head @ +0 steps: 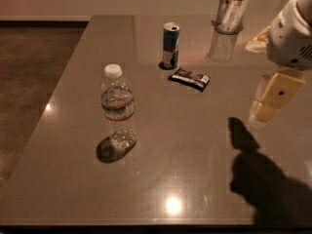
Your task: Knock water bottle over
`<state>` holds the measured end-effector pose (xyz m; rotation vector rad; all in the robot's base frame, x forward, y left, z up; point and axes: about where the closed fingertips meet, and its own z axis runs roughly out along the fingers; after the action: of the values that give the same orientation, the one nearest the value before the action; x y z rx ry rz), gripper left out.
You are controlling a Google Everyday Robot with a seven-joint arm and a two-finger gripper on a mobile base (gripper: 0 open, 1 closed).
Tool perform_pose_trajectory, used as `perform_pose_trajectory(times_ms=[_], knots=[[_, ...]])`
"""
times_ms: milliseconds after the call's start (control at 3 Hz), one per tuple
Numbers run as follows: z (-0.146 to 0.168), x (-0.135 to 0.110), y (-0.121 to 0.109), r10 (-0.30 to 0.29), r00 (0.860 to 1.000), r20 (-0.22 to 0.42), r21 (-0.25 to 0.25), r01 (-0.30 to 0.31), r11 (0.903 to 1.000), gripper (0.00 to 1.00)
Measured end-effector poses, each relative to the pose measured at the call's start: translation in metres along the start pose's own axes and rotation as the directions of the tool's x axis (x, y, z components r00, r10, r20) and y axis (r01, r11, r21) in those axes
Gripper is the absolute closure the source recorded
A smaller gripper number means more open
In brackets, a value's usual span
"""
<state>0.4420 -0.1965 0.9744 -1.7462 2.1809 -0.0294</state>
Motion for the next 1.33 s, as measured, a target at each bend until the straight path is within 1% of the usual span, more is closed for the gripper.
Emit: perform_pose_trajectory(times_ms=[333,667,1000,1333], knots=[[0.016,-0.043,0.007,-0.043,0.989,0.143,-0.062,0.052,0.9967,0.00],[0.024,-0.109,0.030,-0.082,0.933,0.350,-0.136,0.137,0.9812,0.00],[0.023,-0.149,0.050,-0.092,0.885,0.457,-0.175,0.190,0.9661,0.00],[0.041,-0.181,0.063,-0.054,0.867,0.495,-0.196,0.172,0.9654,0.00]])
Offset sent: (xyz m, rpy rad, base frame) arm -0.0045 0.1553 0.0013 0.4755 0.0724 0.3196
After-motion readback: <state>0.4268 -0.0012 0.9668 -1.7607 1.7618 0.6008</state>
